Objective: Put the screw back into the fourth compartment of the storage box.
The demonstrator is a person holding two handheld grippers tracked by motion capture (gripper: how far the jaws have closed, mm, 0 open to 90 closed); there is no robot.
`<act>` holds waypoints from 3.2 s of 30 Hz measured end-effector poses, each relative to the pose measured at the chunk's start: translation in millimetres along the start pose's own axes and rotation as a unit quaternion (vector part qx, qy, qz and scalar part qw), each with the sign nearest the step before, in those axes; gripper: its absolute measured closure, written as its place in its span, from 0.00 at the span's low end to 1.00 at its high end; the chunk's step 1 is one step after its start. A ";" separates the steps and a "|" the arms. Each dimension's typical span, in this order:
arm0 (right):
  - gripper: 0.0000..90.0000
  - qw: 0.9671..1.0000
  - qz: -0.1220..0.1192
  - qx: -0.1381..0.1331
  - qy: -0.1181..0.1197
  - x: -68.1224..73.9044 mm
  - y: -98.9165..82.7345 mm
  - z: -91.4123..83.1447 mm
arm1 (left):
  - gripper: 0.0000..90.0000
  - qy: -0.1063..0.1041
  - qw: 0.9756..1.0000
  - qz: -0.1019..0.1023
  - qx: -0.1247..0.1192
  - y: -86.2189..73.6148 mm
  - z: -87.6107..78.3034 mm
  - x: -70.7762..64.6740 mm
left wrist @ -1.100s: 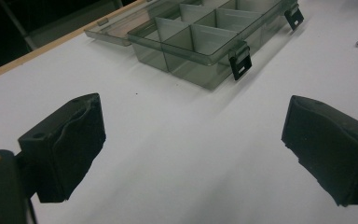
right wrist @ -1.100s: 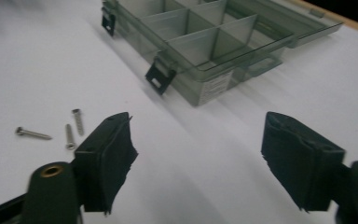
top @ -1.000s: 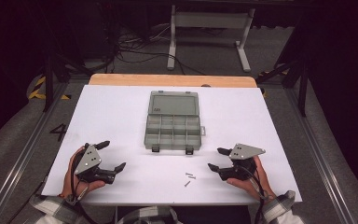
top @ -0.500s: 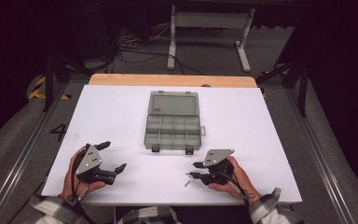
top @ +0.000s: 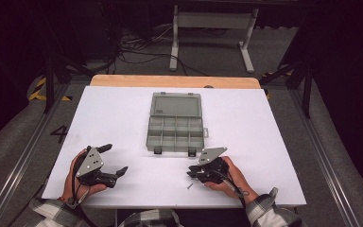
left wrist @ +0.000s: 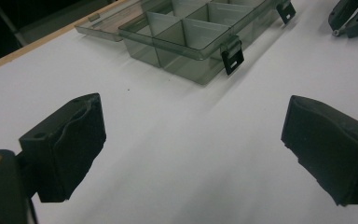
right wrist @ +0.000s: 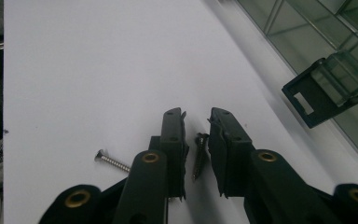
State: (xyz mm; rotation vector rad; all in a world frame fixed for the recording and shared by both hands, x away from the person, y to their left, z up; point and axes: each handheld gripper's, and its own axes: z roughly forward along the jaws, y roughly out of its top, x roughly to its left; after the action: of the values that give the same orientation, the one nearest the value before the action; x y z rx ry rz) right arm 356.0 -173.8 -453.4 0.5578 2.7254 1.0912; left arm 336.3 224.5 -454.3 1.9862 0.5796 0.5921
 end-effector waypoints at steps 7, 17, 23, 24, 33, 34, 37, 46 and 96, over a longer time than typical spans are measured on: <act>0.98 1.000 0.008 -0.001 0.002 -2.6 -2.6 -1.8 | 0.08 -0.001 1.000 -0.004 0.001 -0.2 0.0 -0.4; 0.98 1.000 0.012 -0.016 -0.009 -4.0 -2.9 -8.2 | 0.08 0.001 1.000 -0.006 -0.001 0.1 -1.1 -0.7; 0.99 0.999 0.006 -0.035 -0.020 -4.3 0.3 -17.2 | 0.08 0.004 1.000 -0.009 -0.005 0.1 -1.9 -0.3; 0.99 0.999 0.006 -0.037 -0.022 -4.5 0.9 -18.6 | 0.08 0.004 1.000 -0.007 -0.005 0.1 -1.7 -0.2; 0.99 0.997 0.013 -0.072 -0.041 -13.6 9.7 -35.3 | 0.08 0.003 1.000 -0.012 -0.006 -0.2 -1.1 -0.3; 0.99 0.996 0.013 -0.077 -0.042 -15.3 11.5 -37.5 | 0.08 0.003 1.000 -0.012 -0.006 -0.2 -1.3 -0.2; 0.99 0.994 0.013 -0.093 -0.050 -20.3 18.0 -43.7 | 0.08 0.004 1.000 -0.013 -0.007 -0.2 -2.0 0.2; 0.99 0.991 0.014 -0.116 -0.069 -33.5 32.7 -51.2 | 0.08 0.002 1.000 -0.013 -0.009 -0.4 -2.4 0.7; 0.99 0.983 0.092 -0.073 -0.140 -122.7 64.2 -11.4 | 0.08 -0.003 1.000 -0.019 -0.010 -2.2 -2.9 1.0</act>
State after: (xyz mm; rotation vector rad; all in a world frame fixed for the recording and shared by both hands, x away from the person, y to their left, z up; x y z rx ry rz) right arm 483.8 -186.7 -400.3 0.8813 2.3680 1.1447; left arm 334.9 228.0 -454.8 1.9521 0.6046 0.5662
